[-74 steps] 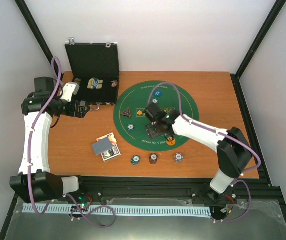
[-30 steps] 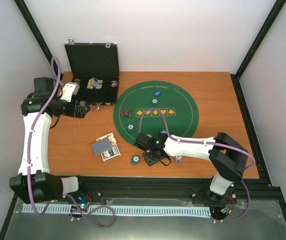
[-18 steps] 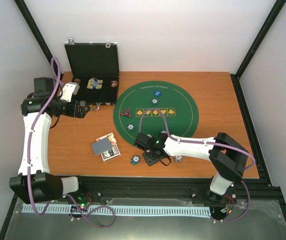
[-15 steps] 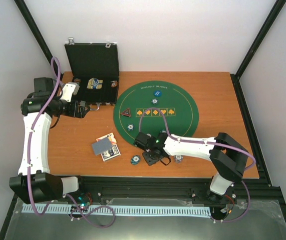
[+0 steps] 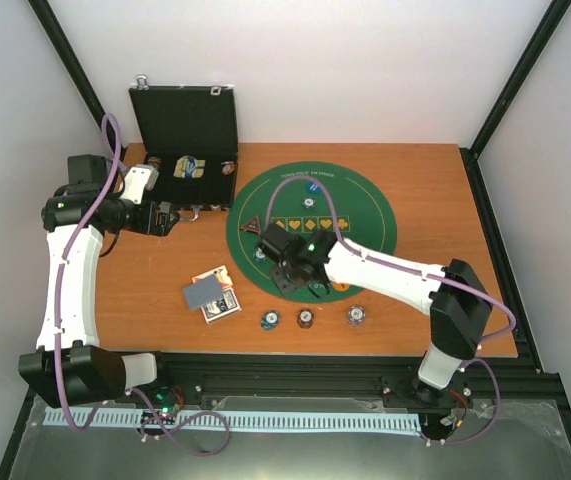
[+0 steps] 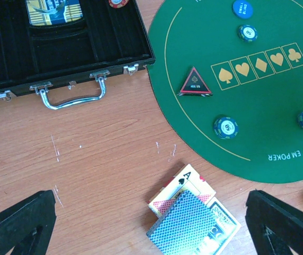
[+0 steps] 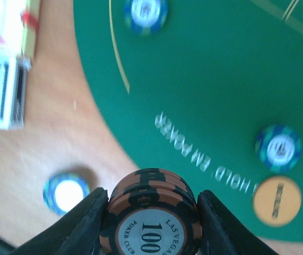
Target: Distribute texas hold em gaming equipment
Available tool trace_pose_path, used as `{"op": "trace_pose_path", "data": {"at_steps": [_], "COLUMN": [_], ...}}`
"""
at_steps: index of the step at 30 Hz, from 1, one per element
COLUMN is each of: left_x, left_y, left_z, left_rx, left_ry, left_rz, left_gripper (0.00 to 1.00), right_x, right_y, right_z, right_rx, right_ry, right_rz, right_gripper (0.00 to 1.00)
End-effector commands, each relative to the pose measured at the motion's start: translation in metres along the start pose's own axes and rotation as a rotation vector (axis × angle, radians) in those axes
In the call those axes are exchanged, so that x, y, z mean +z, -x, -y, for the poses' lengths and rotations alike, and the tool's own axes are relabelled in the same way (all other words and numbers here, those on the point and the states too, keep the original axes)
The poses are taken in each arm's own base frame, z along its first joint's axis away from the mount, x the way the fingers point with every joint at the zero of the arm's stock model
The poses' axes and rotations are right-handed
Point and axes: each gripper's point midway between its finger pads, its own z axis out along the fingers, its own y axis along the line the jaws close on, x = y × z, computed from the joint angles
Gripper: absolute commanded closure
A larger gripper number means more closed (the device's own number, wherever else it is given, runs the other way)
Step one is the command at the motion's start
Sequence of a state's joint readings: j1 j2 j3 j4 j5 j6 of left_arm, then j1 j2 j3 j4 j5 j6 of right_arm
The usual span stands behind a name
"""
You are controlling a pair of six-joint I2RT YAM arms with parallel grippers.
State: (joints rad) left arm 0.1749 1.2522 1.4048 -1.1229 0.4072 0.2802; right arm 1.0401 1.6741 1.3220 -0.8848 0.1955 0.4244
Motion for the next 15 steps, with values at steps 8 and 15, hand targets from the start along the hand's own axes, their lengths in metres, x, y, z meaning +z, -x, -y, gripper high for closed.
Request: {"op": "trace_pose_path", "data": {"at_steps": [8, 15], "left_x": [-0.006, -0.004], "left_y": [0.009, 0.014], "left_z": [-0.001, -0.001], "left_rx": [-0.012, -0.022], "left_ry": [0.004, -0.011], "left_rz": [0.028, 0.032], "left_gripper": [0.00, 0.00], "right_x": [0.044, 0.105], "right_y": [0.130, 0.149], "right_z": [0.041, 0.052], "right_rx": [0.050, 0.070], "right_ry": [-0.053, -0.068], "right_rz": [0.072, 0.002], "right_gripper": [0.84, 0.85]}}
